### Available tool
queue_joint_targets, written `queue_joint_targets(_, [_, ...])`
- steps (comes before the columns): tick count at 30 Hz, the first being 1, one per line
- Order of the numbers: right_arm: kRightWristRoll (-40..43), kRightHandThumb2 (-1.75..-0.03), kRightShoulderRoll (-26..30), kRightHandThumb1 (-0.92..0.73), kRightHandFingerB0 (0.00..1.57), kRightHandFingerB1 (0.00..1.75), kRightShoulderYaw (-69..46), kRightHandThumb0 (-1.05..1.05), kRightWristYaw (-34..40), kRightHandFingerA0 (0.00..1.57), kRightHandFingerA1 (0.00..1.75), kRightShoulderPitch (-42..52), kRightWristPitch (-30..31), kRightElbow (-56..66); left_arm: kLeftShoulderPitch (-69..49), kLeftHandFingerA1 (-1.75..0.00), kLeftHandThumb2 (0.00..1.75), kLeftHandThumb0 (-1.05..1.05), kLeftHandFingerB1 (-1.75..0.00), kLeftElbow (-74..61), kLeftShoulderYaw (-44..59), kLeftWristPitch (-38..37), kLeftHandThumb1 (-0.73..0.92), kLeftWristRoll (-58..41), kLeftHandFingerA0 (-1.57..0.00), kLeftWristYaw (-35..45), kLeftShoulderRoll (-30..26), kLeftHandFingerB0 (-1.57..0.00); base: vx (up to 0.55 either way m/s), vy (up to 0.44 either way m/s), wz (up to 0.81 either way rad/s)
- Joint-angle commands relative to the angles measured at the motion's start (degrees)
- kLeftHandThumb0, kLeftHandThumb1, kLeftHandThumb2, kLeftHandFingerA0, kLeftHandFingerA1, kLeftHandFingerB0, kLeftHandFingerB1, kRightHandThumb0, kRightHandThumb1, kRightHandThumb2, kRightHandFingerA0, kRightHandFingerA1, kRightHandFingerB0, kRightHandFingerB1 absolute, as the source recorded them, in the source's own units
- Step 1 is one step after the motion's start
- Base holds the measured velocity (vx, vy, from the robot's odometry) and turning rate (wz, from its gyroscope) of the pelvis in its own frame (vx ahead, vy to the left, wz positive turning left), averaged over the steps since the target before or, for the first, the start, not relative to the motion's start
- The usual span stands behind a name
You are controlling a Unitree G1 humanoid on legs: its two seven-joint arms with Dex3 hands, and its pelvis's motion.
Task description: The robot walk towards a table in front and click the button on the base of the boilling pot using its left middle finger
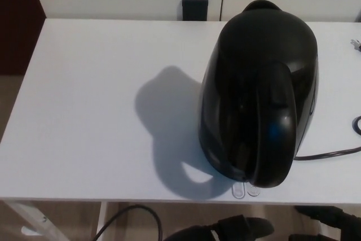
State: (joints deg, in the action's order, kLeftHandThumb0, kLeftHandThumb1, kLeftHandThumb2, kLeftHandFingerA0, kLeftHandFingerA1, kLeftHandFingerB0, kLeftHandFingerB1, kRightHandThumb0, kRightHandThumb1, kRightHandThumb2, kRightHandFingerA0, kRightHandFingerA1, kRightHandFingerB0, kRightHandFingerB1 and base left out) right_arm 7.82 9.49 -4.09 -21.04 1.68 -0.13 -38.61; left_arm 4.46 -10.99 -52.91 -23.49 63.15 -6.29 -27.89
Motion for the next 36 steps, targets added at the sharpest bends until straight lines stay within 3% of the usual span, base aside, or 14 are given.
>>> queue_joint_targets(1, [-1.8,-0.53,2.4,-0.46,0.43,0.39,0.6,-0.23,-0.7,0.65,0.47,-0.4,-0.4,0.3,2.1,-0.42,0.91,-0.66,-0.36,-0.8,0.4,-3.8,0.68,7.7,-0.19,-5.7,-1.6,-0.07,0.0,0.0,0.0])
queue_joint_targets(5, [-10.2,-0.52,4.8,-0.42,0.48,0.38,5.6,-0.31,5.3,0.67,0.43,2.2,-6.5,2.9,2.4,-0.29,0.65,-0.6,-0.24,-1.3,1.7,-3.7,0.85,6.5,-0.25,-3.1,-1.5,-0.14,0.0,0.0,0.0])
queue_joint_targets(6, [-13.2,-0.54,5.7,-0.45,0.47,0.36,7.6,-0.43,7.5,0.54,0.39,1.7,-4.8,3.0,2.6,-0.4,0.9,-0.66,-0.37,-0.9,2.3,-3.5,0.69,6.1,-0.18,-3.4,-1.2,-0.09,0.0,0.0,0.0])
queue_joint_targets(11, [-14.0,-0.76,8.2,-0.39,0.26,0.43,10.6,-0.48,6.1,0.42,0.53,1.8,-5.6,4.2,3.1,-0.41,0.92,-0.68,-0.36,-0.2,3.6,-4.1,0.69,4.6,-0.17,-2.5,-0.6,-0.06,0.0,0.0,0.0])
queue_joint_targets(13, [-16.5,-0.76,9.7,-0.42,0.32,0.44,12.5,-0.56,7.3,0.33,0.47,2.2,-7.2,4.6,2.8,-0.29,0.67,-0.64,-0.23,0.2,4.2,-3.7,0.82,3.6,-0.24,-1.2,-0.1,-0.12,0.0,0.0,0.0])
queue_joint_targets(15, [-15.5,-0.75,9.5,-0.41,0.32,0.43,12.3,-0.55,7.1,0.34,0.47,2.3,-6.7,4.7,2.2,-0.46,1.09,-0.34,-0.48,1.3,4.6,-3.6,0.55,3.2,-0.01,-1.6,0.5,0.0,0.0,0.0,0.0])
queue_joint_targets(19, [-15.5,-0.75,9.6,-0.41,0.32,0.43,12.5,-0.55,7.3,0.34,0.47,3.0,-7.0,4.9,1.2,-0.46,1.09,-0.35,-0.49,2.2,5.1,-3.4,0.54,3.4,0.0,-2.0,1.0,-0.01,0.0,0.0,0.0])
queue_joint_targets(20, [-15.6,-0.75,9.7,-0.41,0.32,0.43,12.6,-0.55,7.4,0.34,0.47,4.6,-7.5,5.3,-0.1,-0.41,0.99,-0.75,-0.32,2.3,4.6,-3.2,0.73,4.2,-0.13,-2.7,1.0,-0.05,0.0,0.0,0.0])
queue_joint_targets(23, [-15.9,-0.75,9.6,-0.41,0.32,0.43,12.8,-0.55,7.5,0.34,0.47,6.6,-8.0,5.8,-1.6,-0.28,0.7,-0.72,-0.22,1.8,4.4,-2.4,0.91,5.5,-0.16,-1.6,0.9,-0.05,0.0,0.0,0.0])
queue_joint_targets(29, [-16.4,-0.75,9.4,-0.41,0.32,0.43,12.7,-0.55,7.5,0.34,0.47,7.5,-8.3,5.8,-2.1,-0.31,0.69,-0.78,-0.26,3.2,5.5,-2.2,0.92,4.5,-0.15,-0.7,1.6,-0.03,0.0,0.0,0.0])
queue_joint_targets(31, [-16.5,-0.75,9.3,-0.41,0.32,0.43,12.7,-0.55,7.5,0.34,0.47,7.5,-8.3,5.7,-1.7,-0.37,1.09,-0.8,-0.31,4.2,5.7,-1.8,0.77,5.6,-0.09,-1.3,1.8,0.0,0.0,0.0,0.0])
queue_joint_targets(32, [-16.5,-0.75,9.3,-0.41,0.32,0.43,12.6,-0.55,7.5,0.34,0.47,7.5,-8.3,5.7,-1.7,-0.32,0.73,-0.81,-0.24,4.3,5.9,-1.8,0.92,5.7,-0.1,-1.2,1.7,0.0,0.0,0.0,0.0])
queue_joint_targets(35, [-16.6,-0.75,9.3,-0.41,0.32,0.43,12.6,-0.55,7.5,0.34,0.47,7.7,-8.4,5.8,-1.9,-0.32,0.74,-0.81,-0.23,4.2,6.3,-1.5,0.92,5.9,-0.09,-0.5,1.6,0.0,0.0,0.0,0.0])
queue_joint_targets(36, [-16.7,-0.75,9.3,-0.41,0.32,0.43,12.6,-0.55,7.5,0.34,0.47,7.7,-8.4,5.9,-1.9,-0.34,1.13,-0.87,-0.28,4.1,6.4,-1.4,0.83,6.4,-0.11,-0.6,1.5,0.0,0.0,0.0,0.0])
